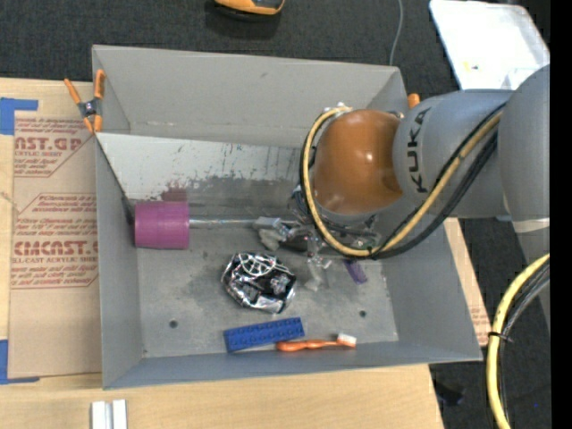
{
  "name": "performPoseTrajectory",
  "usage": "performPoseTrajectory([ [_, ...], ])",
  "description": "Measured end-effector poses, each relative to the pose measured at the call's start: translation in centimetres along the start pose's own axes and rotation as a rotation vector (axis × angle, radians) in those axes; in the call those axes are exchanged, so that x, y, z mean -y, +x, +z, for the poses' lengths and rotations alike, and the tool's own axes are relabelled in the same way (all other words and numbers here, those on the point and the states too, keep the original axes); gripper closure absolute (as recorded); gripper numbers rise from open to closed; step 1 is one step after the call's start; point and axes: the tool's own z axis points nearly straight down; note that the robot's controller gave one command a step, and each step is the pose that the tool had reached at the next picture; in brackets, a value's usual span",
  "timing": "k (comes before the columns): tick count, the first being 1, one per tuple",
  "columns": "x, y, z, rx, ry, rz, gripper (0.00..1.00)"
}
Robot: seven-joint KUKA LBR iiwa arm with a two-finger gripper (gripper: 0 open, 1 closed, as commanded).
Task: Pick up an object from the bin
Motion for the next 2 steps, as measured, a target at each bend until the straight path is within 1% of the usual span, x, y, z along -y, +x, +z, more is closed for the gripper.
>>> performPoseTrajectory([
  [1,-6.29,0.58,0.13,-0.002,-0.008,0.140,1.00],
  [2,-6.29,0.58,0.13,-0.002,-0.008,0.140,1.00],
])
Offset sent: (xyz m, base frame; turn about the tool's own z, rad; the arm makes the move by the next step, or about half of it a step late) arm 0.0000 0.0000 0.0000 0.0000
